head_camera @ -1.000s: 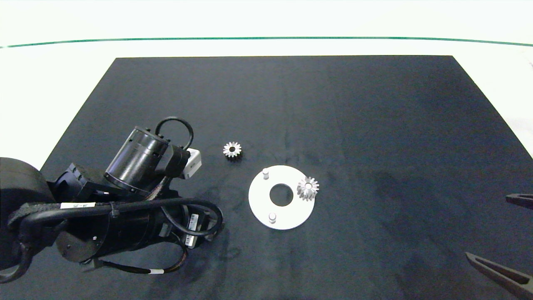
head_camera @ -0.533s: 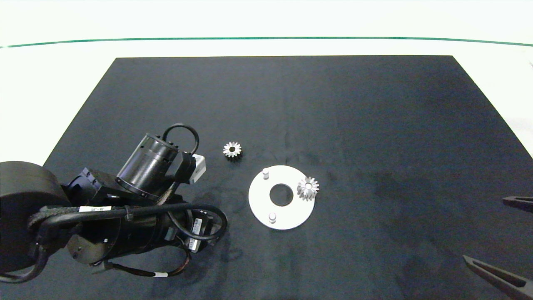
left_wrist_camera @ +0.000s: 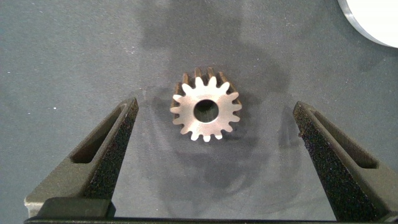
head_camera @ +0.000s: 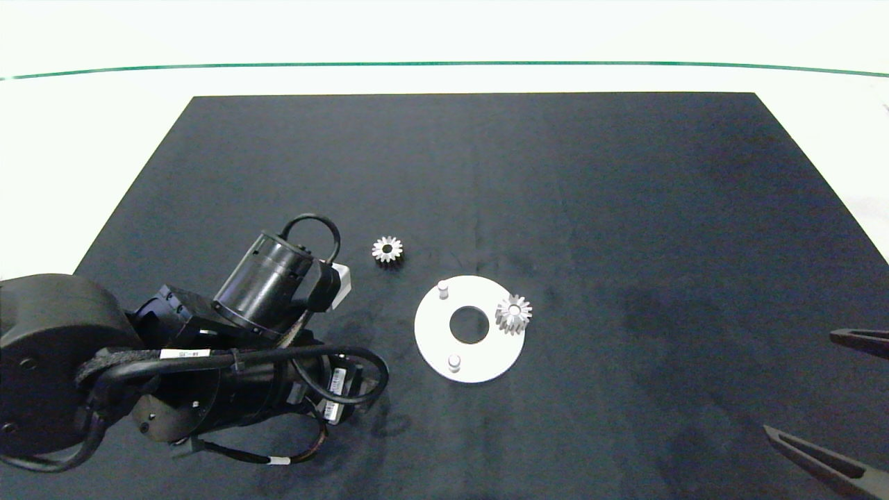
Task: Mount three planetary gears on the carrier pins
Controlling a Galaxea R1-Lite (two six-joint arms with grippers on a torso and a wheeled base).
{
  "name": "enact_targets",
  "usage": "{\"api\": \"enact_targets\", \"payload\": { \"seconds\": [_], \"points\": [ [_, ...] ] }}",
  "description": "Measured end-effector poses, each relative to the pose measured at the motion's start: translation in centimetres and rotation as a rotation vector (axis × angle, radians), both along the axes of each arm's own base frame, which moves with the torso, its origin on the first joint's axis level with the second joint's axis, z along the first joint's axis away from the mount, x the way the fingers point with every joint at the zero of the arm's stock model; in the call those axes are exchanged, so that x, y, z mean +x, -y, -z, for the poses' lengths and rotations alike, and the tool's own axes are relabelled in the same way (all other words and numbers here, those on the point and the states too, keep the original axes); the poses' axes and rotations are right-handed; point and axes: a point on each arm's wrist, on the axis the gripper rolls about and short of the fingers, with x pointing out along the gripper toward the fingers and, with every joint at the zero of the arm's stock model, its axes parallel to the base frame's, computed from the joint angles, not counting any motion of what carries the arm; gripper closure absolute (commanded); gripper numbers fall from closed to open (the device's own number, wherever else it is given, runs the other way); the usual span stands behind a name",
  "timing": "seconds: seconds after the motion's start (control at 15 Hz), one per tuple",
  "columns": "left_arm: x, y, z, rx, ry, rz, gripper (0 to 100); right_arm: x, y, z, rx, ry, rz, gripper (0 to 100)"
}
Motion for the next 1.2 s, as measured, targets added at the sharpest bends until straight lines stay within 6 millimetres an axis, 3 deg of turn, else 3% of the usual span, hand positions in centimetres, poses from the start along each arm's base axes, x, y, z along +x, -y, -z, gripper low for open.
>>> {"api": "enact_targets", "payload": {
  "seconds": [1.2],
  "points": [
    [-0.19,0.36,0.35,0.003,-0.001,0.013,35,-0.15,-0.32,0.39,-0.009,-0.012,-0.036,0]
  ]
}}
